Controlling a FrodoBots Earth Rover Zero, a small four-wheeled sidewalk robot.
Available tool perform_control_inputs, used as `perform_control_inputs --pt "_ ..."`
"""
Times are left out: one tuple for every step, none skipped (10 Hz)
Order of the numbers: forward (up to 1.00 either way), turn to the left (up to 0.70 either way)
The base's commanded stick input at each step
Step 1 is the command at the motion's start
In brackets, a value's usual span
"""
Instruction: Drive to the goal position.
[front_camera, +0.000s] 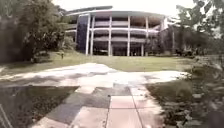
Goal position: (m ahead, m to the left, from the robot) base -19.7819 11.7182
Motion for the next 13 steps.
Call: perform_control_inputs --pt "1.0 0.0" --pt "1.0 0.0" --pt "1.0 0.0" --pt "1.0 0.0" --pt "1.0 0.06" --pt "1.0 0.2" --pt "1.0 0.32" --pt "1.0 0.4" --pt "1.0 0.4" --pt "1.0 0.4" --pt "1.0 0.4" --pt "1.0 0.4" --pt "1.0 0.4"
